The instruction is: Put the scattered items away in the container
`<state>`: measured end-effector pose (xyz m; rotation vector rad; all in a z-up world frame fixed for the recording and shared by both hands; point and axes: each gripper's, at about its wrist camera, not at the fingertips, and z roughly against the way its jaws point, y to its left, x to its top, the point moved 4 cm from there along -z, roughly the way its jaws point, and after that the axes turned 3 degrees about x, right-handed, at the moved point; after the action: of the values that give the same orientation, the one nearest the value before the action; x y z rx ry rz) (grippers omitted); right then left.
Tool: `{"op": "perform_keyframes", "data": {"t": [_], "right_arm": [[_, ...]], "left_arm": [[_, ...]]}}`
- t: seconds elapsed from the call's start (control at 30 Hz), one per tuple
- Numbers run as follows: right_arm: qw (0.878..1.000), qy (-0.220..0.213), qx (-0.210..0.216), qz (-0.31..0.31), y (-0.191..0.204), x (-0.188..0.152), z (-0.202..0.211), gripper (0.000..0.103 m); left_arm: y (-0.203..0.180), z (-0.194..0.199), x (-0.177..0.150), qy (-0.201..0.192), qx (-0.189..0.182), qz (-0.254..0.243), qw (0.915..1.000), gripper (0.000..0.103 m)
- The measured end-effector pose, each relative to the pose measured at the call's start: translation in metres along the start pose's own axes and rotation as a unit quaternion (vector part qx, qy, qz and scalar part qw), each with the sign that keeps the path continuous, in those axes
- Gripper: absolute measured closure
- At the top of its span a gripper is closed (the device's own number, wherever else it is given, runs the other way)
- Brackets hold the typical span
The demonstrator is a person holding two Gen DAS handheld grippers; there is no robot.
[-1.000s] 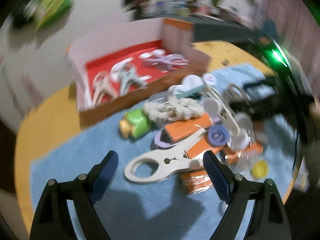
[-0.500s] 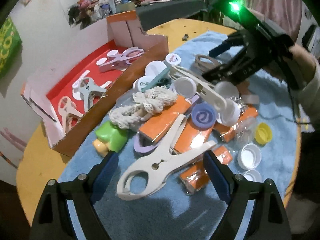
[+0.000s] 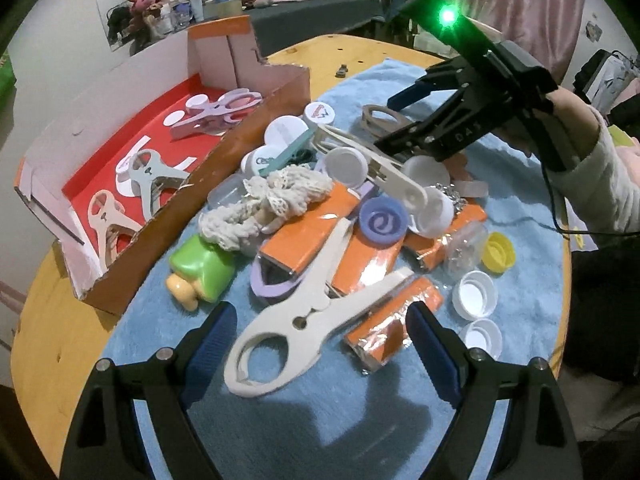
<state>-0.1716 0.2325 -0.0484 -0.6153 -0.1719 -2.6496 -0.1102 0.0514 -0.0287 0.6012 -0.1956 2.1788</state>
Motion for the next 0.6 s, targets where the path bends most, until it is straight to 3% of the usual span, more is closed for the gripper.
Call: {"op": "perform_keyframes", "data": {"t": [0.1,0.17,0.43,0.6], "right_arm": [[1.000,0.000,-0.002,-0.001,0.001,0.000,0.000,0.018],[1.000,0.001,-0.003,-0.001,0.000,0.000,-0.001,0.018],[1.000,0.002,-0.002,-0.002,0.000,0.001,-0.001,0.018],[1.000,0.001,-0.003,-0.002,0.000,0.001,0.000,0.018]], "left_arm": [[0.003,-0.005,-0.001,0.004,0.002,0.002,1.0000,0.015],[0.007,-0.009,-0.002,0.010,0.005,0.003,0.9999,0.021],[0.020,-0.011,-0.005,0.014,-0.020,0.021,0.9995,0.022],[0.016,-0.012,-0.004,0.009,-0.025,0.020,0.9994,0.028]]}}
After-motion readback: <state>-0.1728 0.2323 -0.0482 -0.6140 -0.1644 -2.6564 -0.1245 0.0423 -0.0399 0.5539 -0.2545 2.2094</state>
